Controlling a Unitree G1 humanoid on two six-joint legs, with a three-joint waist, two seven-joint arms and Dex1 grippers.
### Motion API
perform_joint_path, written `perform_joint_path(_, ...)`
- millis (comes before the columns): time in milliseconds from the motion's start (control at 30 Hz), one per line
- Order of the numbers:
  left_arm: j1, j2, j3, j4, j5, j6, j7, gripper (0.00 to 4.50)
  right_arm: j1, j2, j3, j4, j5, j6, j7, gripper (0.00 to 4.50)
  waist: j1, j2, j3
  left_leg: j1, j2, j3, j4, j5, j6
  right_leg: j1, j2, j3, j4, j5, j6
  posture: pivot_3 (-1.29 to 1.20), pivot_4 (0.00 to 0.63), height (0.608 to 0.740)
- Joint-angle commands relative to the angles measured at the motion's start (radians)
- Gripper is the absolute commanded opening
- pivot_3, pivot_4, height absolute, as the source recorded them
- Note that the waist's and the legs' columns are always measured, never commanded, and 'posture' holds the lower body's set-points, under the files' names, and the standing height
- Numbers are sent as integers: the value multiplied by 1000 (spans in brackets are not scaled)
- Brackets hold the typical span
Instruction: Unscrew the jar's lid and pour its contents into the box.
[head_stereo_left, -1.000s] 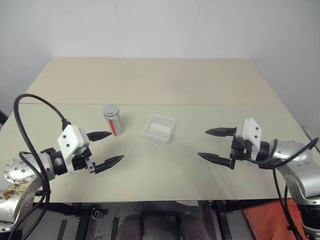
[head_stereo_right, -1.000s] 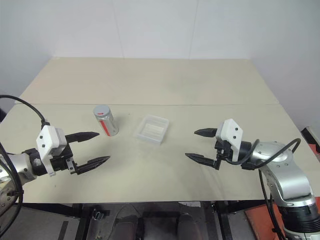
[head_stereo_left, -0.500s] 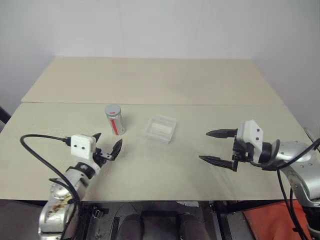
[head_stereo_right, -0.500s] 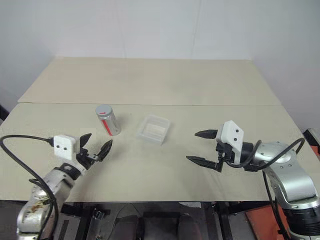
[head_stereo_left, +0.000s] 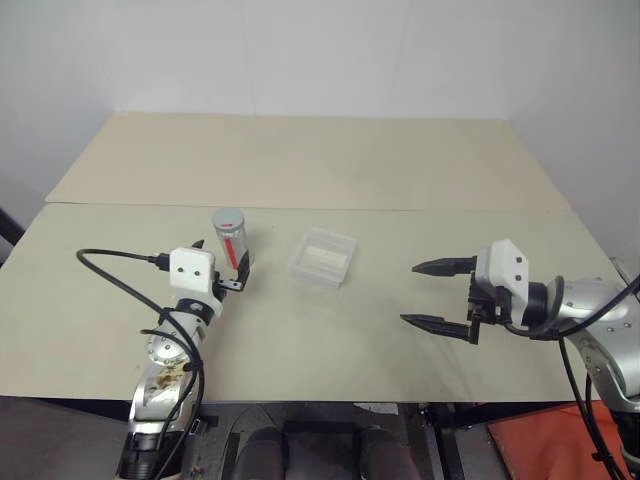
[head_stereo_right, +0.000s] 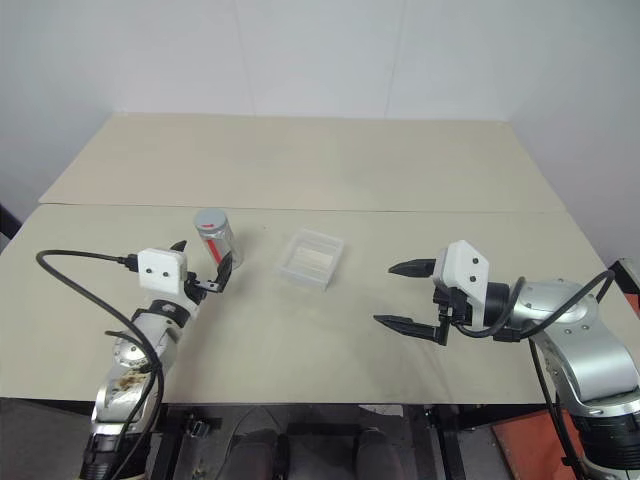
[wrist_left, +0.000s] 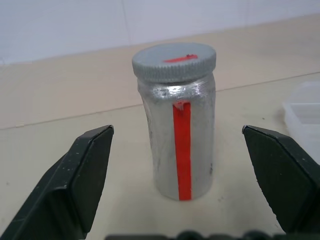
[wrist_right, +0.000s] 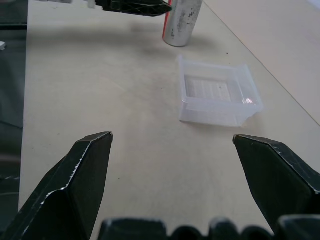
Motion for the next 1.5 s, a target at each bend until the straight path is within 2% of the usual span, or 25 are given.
perform_joint_path(33, -38, -19, -7, 21, 16, -43, 22, 4481, -18, -8, -31, -22, 9, -15, 0, 4500, 0, 0, 0, 0, 0, 0, 0, 0, 0, 0, 0, 0, 0, 0, 0, 0, 150, 740)
perform_joint_path(533, -124, -141, -31, 176, 100, -133, 179, 4481, 27, -31, -92, -23, 12, -34, 22, 4500, 1, 0, 0, 0, 0, 0, 0, 0, 0, 0, 0, 0, 0, 0, 1, 0, 150, 740)
perform_joint_path(1067, -240, -116, -9, 332, 91, -198, 176, 4481, 24, -30, -95, -32, 16, -24, 23, 4500, 1, 0, 0, 0, 0, 0, 0, 0, 0, 0, 0, 0, 0, 0, 1, 0, 150, 740)
perform_joint_path(1500, -273, -117, -11, 380, 96, -227, 183, 4481, 43, -28, -105, -57, 28, -9, 8, 4500, 1, 0, 0, 0, 0, 0, 0, 0, 0, 0, 0, 0, 0, 1, 1, 0, 150, 740)
